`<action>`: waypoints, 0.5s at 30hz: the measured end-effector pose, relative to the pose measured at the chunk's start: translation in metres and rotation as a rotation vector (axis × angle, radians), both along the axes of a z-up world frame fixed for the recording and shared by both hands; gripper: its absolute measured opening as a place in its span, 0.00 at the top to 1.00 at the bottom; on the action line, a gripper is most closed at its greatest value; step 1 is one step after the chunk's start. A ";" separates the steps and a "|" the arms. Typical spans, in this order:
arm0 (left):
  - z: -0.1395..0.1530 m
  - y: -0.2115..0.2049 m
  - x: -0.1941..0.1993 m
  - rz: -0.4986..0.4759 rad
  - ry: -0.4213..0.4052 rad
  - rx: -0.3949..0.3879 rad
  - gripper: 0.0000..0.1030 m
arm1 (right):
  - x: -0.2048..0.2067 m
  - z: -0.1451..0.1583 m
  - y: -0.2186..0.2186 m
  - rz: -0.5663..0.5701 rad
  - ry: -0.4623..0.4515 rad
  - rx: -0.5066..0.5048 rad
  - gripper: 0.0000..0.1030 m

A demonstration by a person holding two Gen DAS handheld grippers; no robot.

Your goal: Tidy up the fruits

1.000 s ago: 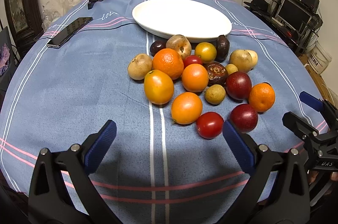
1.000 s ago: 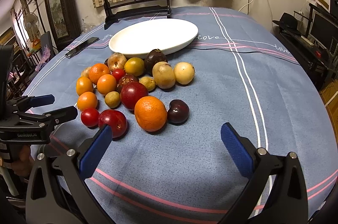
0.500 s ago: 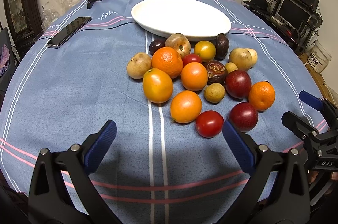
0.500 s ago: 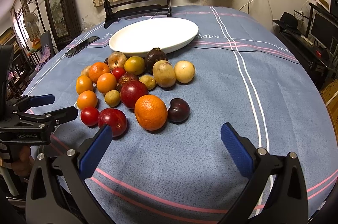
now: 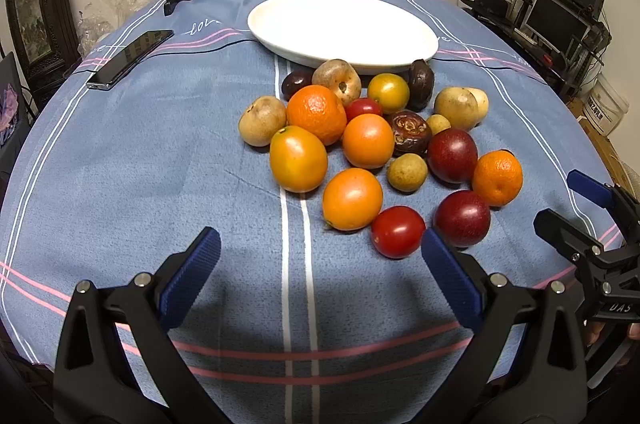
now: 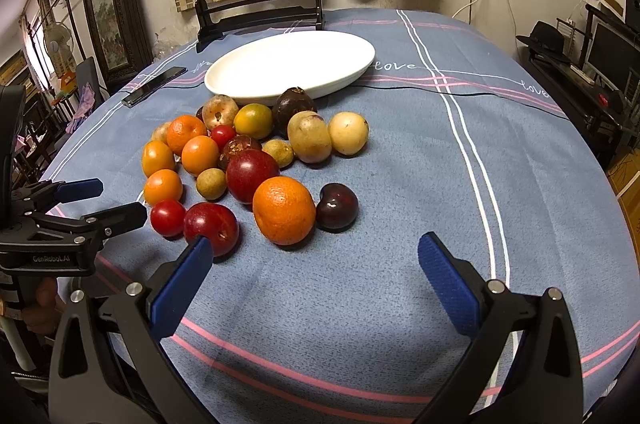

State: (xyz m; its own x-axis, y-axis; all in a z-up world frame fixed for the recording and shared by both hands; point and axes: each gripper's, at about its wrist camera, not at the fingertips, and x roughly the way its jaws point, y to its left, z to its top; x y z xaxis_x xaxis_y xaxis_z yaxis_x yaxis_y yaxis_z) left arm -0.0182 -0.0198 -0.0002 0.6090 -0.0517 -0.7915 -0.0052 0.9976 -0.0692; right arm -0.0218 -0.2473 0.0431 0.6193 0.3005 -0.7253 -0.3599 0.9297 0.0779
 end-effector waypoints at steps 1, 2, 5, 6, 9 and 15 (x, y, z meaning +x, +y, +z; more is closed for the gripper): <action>-0.001 0.000 0.000 -0.001 0.001 0.000 0.02 | 0.000 0.000 -0.001 0.000 0.001 0.000 0.01; -0.001 0.000 0.000 -0.001 0.003 0.001 0.02 | 0.000 -0.001 -0.001 0.000 0.002 -0.002 0.01; -0.002 0.000 0.000 -0.003 0.003 0.000 0.02 | 0.000 -0.002 -0.001 -0.001 0.005 -0.006 0.01; -0.001 0.000 0.000 -0.003 0.004 0.001 0.02 | 0.000 -0.002 -0.002 -0.003 0.006 -0.008 0.01; -0.003 0.001 0.000 -0.015 0.009 0.006 0.02 | 0.001 -0.003 -0.004 -0.010 0.008 -0.019 0.01; -0.005 0.011 -0.004 -0.055 0.000 0.016 0.02 | 0.001 -0.008 -0.005 0.019 0.021 -0.050 0.01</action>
State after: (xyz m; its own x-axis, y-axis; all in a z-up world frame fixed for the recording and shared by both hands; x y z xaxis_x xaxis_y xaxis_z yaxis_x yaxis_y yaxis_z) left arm -0.0224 -0.0092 -0.0048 0.6056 -0.0725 -0.7925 0.0495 0.9973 -0.0534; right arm -0.0206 -0.2520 0.0348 0.5981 0.2755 -0.7526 -0.3766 0.9255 0.0395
